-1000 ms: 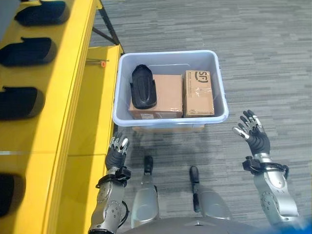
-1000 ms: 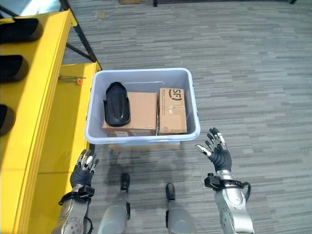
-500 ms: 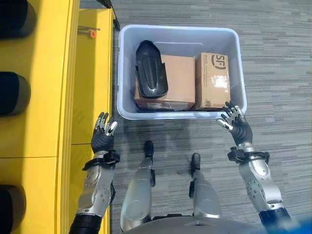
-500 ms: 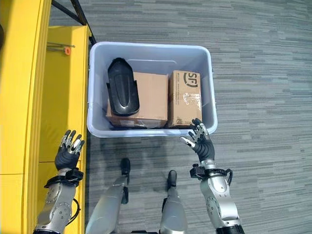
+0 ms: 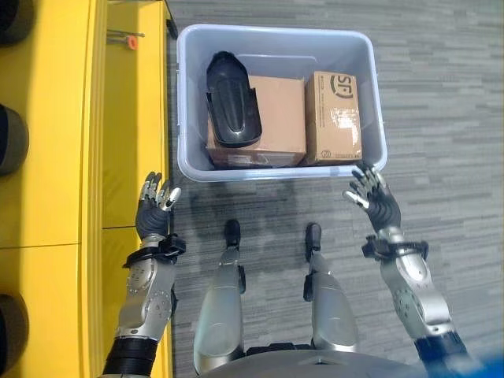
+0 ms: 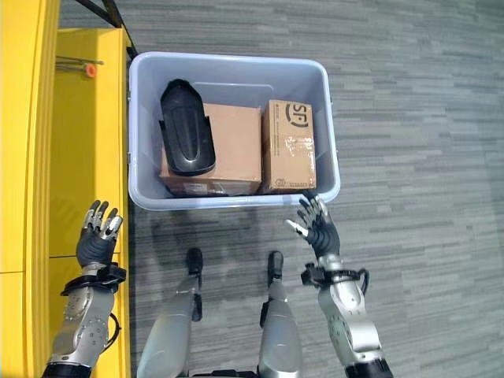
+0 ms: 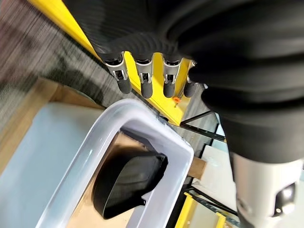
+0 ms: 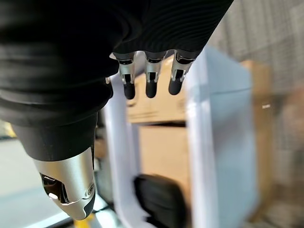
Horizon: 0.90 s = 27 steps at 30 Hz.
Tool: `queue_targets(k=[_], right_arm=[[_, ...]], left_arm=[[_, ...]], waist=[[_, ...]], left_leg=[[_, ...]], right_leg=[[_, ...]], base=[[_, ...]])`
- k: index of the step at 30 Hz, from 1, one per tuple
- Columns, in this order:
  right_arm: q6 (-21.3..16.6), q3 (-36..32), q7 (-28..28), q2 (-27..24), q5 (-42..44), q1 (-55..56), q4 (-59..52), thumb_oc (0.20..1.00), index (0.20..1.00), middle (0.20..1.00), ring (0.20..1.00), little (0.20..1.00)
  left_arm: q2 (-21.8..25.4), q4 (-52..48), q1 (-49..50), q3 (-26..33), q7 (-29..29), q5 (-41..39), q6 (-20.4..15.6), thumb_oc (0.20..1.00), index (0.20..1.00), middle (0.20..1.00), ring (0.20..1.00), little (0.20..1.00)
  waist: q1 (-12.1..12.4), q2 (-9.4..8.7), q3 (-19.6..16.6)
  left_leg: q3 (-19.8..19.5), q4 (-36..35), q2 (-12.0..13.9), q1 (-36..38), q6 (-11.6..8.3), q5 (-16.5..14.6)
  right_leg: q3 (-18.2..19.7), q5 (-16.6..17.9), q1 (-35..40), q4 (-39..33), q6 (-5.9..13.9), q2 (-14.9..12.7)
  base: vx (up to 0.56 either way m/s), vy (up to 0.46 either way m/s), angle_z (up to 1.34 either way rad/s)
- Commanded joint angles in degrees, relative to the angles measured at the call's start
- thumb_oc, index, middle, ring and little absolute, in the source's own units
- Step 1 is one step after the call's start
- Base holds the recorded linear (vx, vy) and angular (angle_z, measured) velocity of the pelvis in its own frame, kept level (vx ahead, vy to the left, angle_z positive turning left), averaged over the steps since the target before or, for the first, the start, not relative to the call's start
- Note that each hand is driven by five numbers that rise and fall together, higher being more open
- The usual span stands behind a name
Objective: Move parts from the plastic box to the shelf.
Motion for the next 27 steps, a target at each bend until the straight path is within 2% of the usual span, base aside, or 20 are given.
queue_targets(k=[1, 5, 10, 18, 27], right_arm=[[-3.5, -3.6, 0.1, -1.0, -1.6, -1.5, -4.3, 1.0, 1.0, 1.0, 1.0, 1.0], [-4.4, -3.4, -0.2, -1.3, -1.3, -1.4, -4.3, 1.0, 1.0, 1.0, 1.0, 1.0], [-4.9, -2.3, -1.2, -1.8, -1.4, -2.9, -4.2, 1.0, 1.0, 1.0, 1.0, 1.0], [-5.5, -2.6, -2.1, -2.3, -2.1, -3.4, -4.1, 1.0, 1.0, 1.0, 1.0, 1.0], [-6.4, -2.3, -2.1, -2.4, -1.9, -3.8, -4.2, 1.0, 1.0, 1.0, 1.0, 1.0]], left_arm=[[1.2, -6.1, 1.4, 0.7, -0.2, 1.8, -2.6, 1.0, 1.0, 1.0, 1.0, 1.0], [0.6, -7.4, -1.5, -0.4, 0.2, 2.5, -3.5, 1.0, 1.0, 1.0, 1.0, 1.0], [0.2, -8.6, -5.5, -1.7, 1.7, 3.0, -4.0, 1.0, 1.0, 1.0, 1.0, 1.0], [1.8, -8.7, -10.2, -0.8, 4.3, 5.3, -5.5, 1.0, 1.0, 1.0, 1.0, 1.0], [4.3, -8.3, -17.4, 1.4, 9.0, 8.5, -7.9, 1.0, 1.0, 1.0, 1.0, 1.0]], waist=[[-0.3, 1.19, -2.3], [-1.1, 2.68, -2.3], [-1.9, 3.47, -1.0], [-2.9, 3.73, 0.3], [-4.1, 2.93, 1.1]], left_leg=[[-0.7, -3.5, 5.8, 6.0, -1.21, -3.3], [-0.8, -8.2, 7.5, 6.6, -2.69, -0.4], [-0.3, -8.8, 7.9, 5.8, -3.18, -0.2], [0.0, -8.8, 7.8, 4.3, -3.59, -0.2], [0.3, -8.8, 8.0, 2.6, -4.16, -0.3]], right_leg=[[-1.8, -2.4, 0.9, 2.5, 0.96, -0.6], [-3.1, -5.3, -0.1, 4.5, -0.01, 0.7], [-3.3, -6.4, -2.4, 6.7, -0.27, 1.0], [-2.9, -6.4, -4.4, 7.0, -0.38, 1.3], [-2.1, -5.7, -5.7, 5.5, -0.37, 1.7]], base=[[0.02, -0.124, -0.12], [0.05, -0.162, -0.12], [0.04, -0.07, 0.02], [0.02, -0.009, 0.04], [0.01, -0.003, -0.02]])
